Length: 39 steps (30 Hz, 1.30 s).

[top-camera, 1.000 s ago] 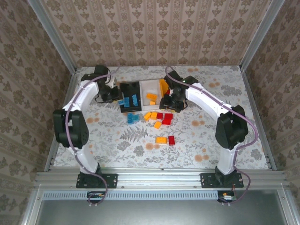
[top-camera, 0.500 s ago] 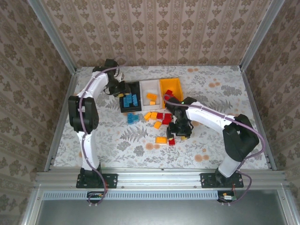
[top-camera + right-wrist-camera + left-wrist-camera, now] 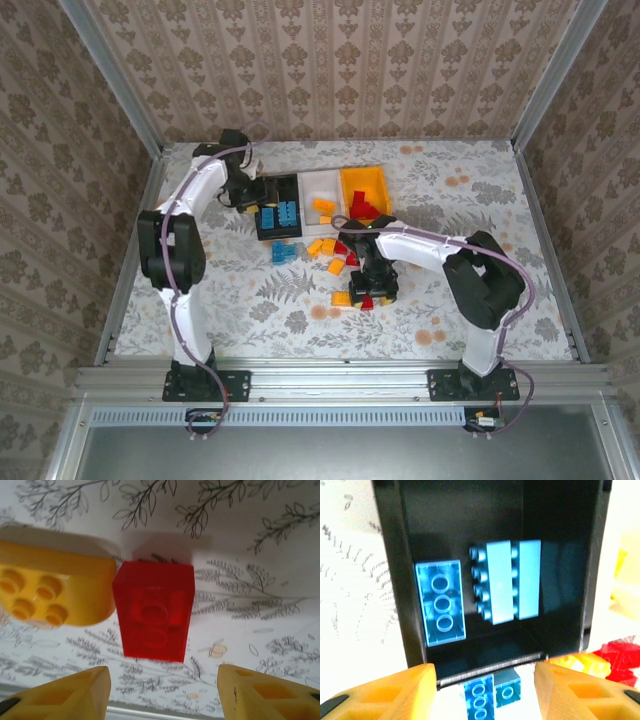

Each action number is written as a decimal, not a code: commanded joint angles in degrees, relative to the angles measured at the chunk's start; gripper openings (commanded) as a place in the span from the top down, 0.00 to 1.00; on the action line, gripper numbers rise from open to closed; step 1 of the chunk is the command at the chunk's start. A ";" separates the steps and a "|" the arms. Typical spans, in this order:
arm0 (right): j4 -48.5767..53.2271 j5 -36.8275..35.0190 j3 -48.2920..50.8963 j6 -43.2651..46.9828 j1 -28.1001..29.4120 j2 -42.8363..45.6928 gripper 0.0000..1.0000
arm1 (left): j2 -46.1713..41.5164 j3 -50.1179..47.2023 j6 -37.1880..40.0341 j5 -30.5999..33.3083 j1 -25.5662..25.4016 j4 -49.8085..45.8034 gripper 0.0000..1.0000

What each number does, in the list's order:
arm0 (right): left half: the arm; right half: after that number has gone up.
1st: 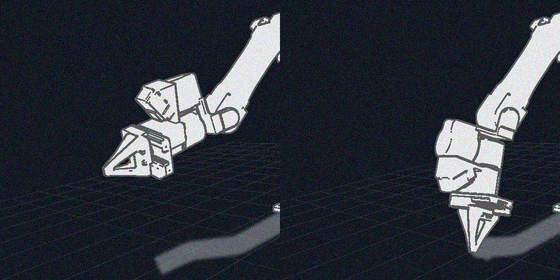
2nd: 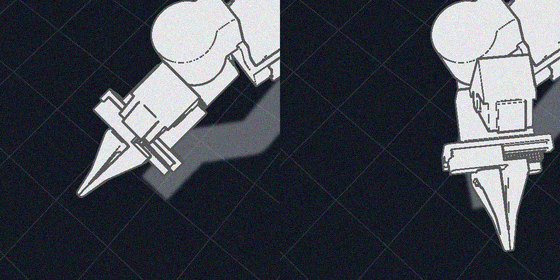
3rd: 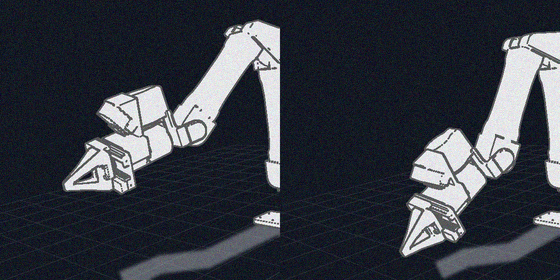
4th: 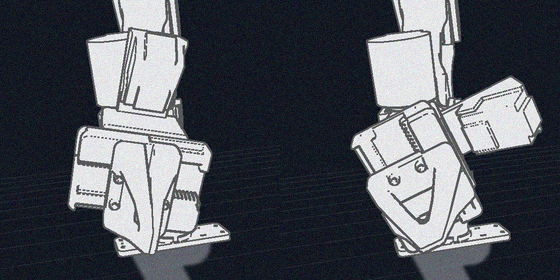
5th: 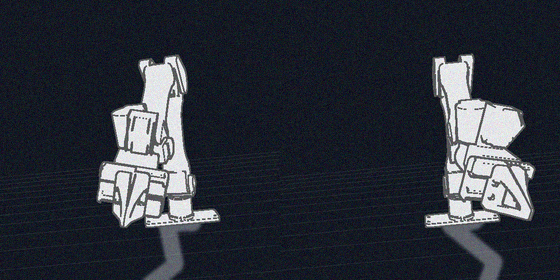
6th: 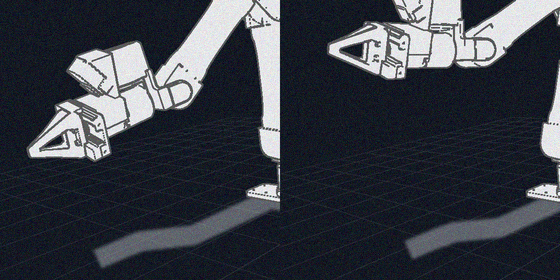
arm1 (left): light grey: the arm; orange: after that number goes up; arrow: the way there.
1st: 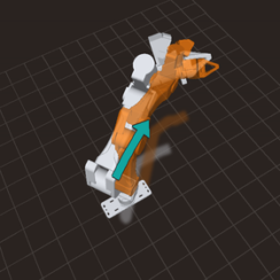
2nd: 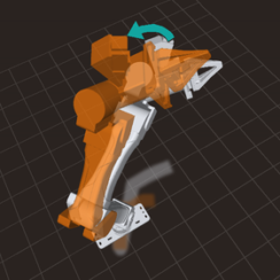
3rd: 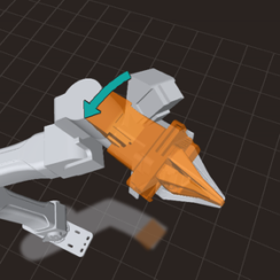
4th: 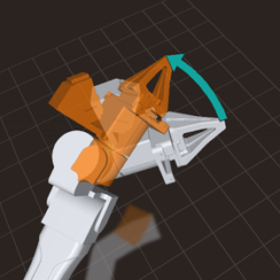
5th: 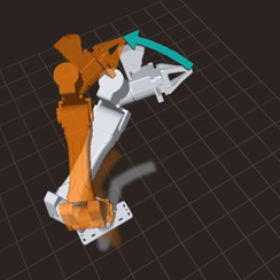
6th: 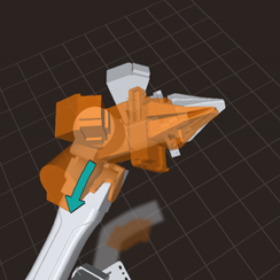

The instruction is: Sort the legos into containers by color

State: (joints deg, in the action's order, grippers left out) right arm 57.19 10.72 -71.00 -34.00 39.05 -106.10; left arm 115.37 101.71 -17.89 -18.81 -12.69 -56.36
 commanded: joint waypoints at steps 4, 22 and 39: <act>-1.14 -3.09 -2.10 0.95 -0.90 -2.85 0.48 | -11.06 -7.74 1.19 0.85 -0.23 -0.86 0.44; 5.70 -3.18 -11.86 3.95 -7.95 3.41 0.72 | -25.42 -21.37 0.35 0.85 -0.74 -1.32 0.39; 17.56 1.11 -71.64 6.27 -20.89 -30.46 0.71 | -38.43 -36.79 -7.36 -0.63 -5.86 0.17 0.32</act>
State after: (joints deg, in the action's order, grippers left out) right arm 68.49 10.59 -134.58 -28.36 18.52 -130.06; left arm 80.44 66.78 -22.68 -19.38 -18.41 -55.00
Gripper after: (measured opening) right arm 0.298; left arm 0.678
